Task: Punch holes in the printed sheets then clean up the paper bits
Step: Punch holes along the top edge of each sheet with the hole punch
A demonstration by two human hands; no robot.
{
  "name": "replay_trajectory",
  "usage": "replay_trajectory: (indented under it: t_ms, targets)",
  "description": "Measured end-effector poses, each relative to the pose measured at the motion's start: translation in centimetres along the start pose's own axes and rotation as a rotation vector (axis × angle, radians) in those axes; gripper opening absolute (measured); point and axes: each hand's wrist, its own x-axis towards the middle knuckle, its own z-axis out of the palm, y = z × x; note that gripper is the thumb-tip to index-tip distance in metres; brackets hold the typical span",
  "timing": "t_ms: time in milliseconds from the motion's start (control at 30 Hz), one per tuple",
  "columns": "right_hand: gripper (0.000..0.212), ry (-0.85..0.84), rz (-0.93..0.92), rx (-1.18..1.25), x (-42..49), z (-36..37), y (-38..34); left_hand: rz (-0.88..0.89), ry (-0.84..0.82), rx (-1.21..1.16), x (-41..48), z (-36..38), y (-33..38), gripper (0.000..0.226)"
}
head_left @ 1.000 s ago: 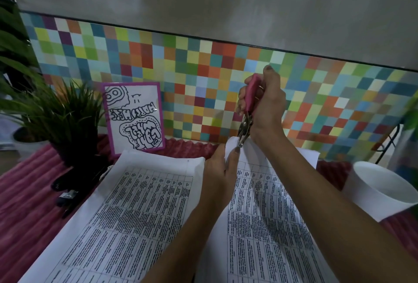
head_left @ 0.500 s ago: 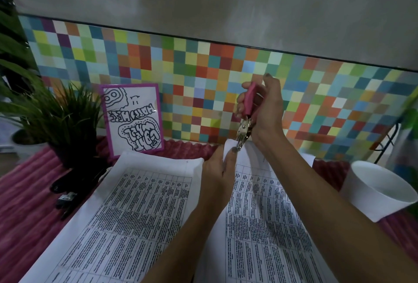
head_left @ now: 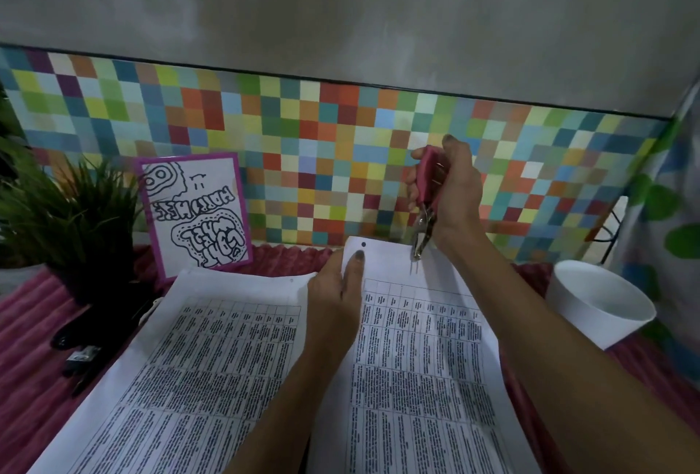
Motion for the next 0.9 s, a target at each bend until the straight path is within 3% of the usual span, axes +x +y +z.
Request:
replay_trajectory:
  t_ms: [800, 900]
  targets:
    - [0.034, 0.082, -0.141, -0.006, -0.58, -0.41, 0.22, -0.072, -0.016, -0.063, -0.24, -0.09, -0.40, 0.026]
    - [0.036, 0.054, -0.133, -0.028, -0.74, -0.20, 0.19, -0.213, -0.080, -0.201, 0.02, -0.43, -0.01, 0.019]
